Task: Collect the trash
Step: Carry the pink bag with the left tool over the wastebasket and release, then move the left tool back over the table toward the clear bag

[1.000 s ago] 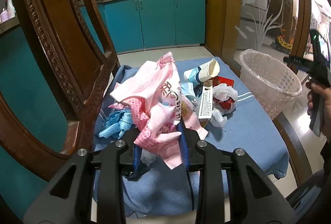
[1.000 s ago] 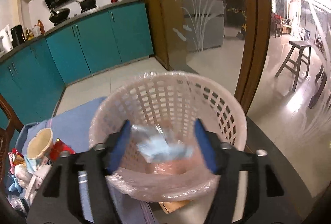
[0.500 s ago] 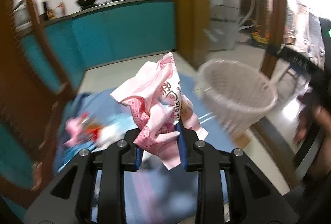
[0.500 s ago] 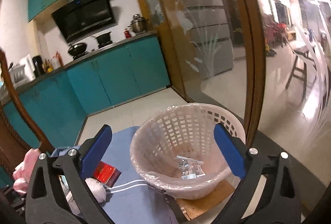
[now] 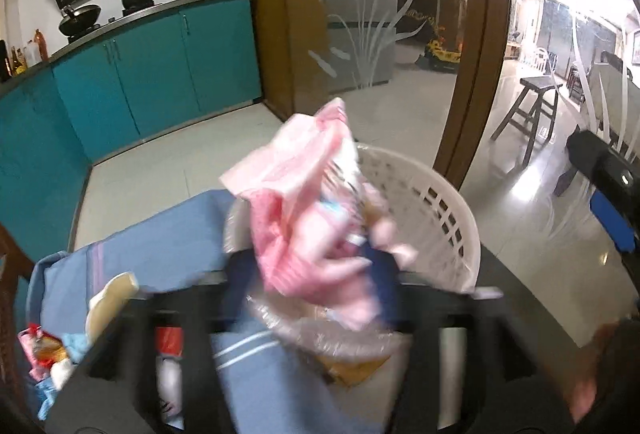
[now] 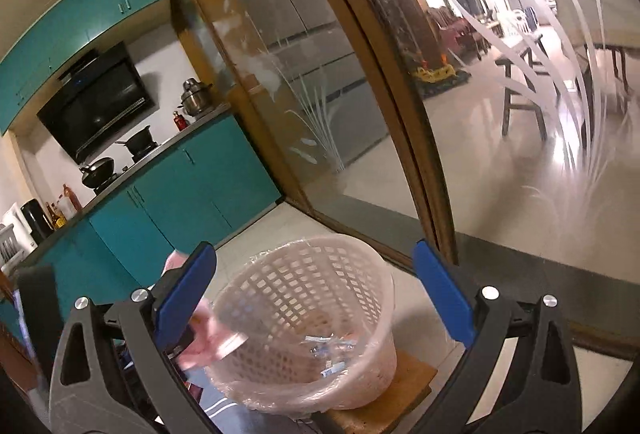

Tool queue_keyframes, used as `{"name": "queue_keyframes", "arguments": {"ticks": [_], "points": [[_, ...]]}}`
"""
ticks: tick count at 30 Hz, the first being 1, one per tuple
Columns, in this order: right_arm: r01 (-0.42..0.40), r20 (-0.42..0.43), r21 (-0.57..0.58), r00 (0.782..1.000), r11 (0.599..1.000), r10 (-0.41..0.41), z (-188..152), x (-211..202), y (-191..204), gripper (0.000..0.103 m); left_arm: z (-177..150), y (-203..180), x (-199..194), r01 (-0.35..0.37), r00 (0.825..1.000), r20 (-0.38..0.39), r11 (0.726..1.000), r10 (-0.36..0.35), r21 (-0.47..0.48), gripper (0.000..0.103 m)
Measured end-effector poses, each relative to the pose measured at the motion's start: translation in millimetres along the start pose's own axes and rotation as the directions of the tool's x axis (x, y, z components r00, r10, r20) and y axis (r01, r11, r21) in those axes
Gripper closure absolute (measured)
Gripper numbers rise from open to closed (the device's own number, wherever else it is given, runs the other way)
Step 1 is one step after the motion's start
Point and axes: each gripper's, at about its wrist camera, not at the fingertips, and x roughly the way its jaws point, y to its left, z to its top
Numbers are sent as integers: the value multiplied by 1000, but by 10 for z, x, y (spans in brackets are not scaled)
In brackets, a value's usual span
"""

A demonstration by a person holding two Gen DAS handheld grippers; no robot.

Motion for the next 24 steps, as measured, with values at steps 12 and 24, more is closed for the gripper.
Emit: {"name": "queue_keyframes", "arguments": {"ticks": [12, 24], "points": [[-155, -113, -128, 984, 980, 141, -220, -123, 508, 6, -775, 983, -1269, -190, 975, 123, 982, 187, 10, 3], [-433, -435, -378, 863, 818, 256, -1455, -810, 1463, 6, -2188, 2269, -2152, -413, 909, -62, 875, 412, -254, 3]]}}
